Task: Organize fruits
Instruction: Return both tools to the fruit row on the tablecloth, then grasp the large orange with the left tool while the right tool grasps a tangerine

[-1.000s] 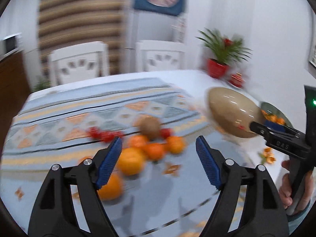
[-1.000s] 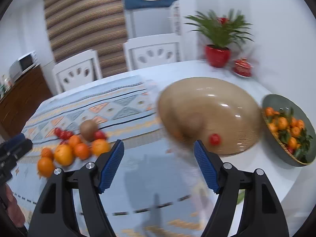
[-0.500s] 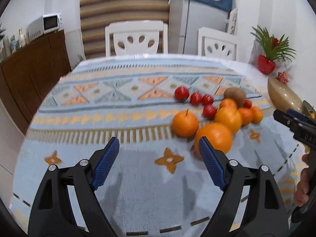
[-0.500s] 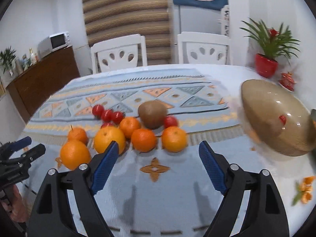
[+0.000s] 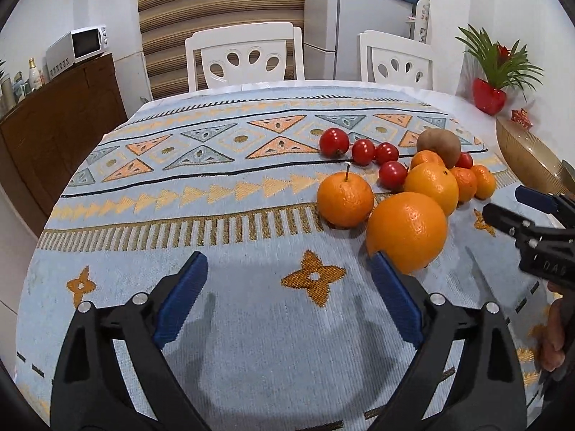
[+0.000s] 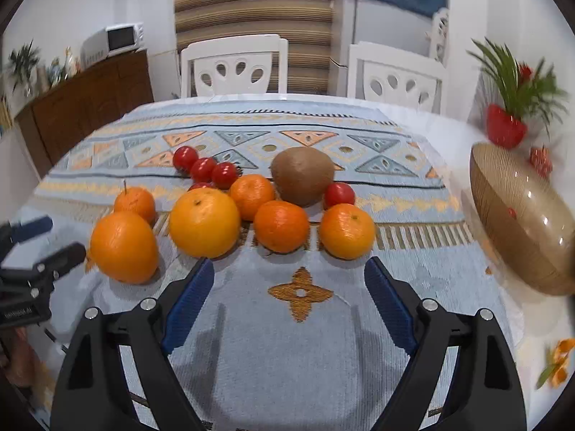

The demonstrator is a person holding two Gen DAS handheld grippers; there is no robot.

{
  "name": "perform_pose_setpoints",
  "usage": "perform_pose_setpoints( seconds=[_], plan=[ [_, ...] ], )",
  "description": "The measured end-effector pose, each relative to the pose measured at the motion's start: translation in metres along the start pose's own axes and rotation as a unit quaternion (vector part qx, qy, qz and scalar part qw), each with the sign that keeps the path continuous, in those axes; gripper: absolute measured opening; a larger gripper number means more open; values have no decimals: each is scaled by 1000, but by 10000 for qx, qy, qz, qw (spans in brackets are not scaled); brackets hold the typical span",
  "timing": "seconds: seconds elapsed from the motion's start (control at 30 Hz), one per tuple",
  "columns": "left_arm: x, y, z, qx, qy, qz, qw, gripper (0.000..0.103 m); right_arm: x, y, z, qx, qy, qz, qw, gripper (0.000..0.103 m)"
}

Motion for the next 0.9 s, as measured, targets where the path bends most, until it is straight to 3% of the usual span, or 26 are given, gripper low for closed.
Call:
perform_pose_setpoints(
  seconds=[0.17, 0.33, 0.5, 0.7, 0.9],
  plan=[
    [-3, -1, -1, 109, -8, -24, 9999, 92, -18, -1, 6, 3, 65, -323, 9995, 85],
    [-14, -12, 1, 308, 766, 219, 9963, 92, -29, 1, 14, 63, 185, -211, 9996, 85],
    [-32, -22, -20, 678, 1049, 397, 9914, 92, -53, -16, 0, 498, 160, -612, 9968, 77],
    [-41, -27, -39, 694, 1076, 531, 9903, 92, -58, -32, -29, 819, 48, -591, 9949, 77],
    [-41, -25, -53, 741, 1062, 576, 9899, 92, -53, -25, -58, 900, -174, -452, 9948, 71]
  ],
)
Point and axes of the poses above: each gripper's, at about its wrist camera, not at the fingertips, and z roughly against the way its jaws point, x to its left, y to its underside, the point moved 1 cm from there along -z, roughly the way its jaws point, and after that the axes turned 8 degrees about y, right-handed, at the moved point
